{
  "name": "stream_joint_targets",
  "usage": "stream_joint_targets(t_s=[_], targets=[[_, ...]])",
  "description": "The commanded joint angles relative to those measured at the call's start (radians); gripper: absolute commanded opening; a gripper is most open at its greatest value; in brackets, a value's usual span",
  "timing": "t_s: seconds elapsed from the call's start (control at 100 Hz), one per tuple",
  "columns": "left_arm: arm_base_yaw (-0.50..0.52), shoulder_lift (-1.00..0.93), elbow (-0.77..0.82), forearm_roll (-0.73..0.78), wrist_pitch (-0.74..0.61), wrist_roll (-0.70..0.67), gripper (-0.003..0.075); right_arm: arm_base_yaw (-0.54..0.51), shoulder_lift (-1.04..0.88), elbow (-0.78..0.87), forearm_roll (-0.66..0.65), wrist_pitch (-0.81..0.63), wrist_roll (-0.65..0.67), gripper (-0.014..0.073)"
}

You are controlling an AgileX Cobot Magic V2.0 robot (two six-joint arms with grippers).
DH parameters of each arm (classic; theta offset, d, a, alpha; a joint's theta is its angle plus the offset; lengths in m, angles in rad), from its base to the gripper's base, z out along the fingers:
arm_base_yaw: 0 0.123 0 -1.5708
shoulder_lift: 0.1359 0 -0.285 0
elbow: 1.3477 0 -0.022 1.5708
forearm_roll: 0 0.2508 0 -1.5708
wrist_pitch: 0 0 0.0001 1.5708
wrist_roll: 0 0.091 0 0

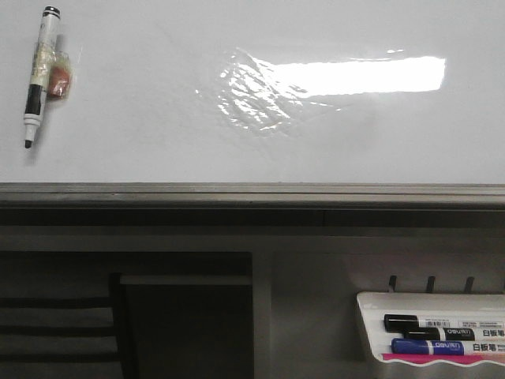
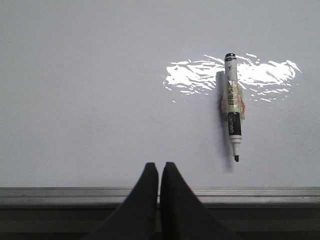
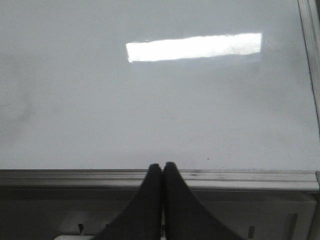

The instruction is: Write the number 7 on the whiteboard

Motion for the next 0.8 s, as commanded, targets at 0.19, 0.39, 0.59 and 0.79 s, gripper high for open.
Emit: stream_joint_targets(t_s=[0.19,0.39,0.59,0.79], targets=[[0.003,-0.031,0.035,-0.01,-0.077,0.001,-0.002,-0.004,-0.018,0.031,0.001,-0.087,-0.009,-0.0071],[0.003,-0.031,0.035,-0.01,-0.077,0.001,-0.002,-0.004,-0.018,0.031,0.001,-0.087,-0.009,-0.0071],[0.003,-0.031,0.035,-0.01,-0.088,0.001,-0.002,-0.004,-0.018,0.031,0.001,-0.087,-0.009,-0.0071],[0.003,-0.031,0.035,-0.01,-0.093,0.001,-0.002,-0.004,-0.018,0.031,0.001,-0.087,-0.009,-0.0071]])
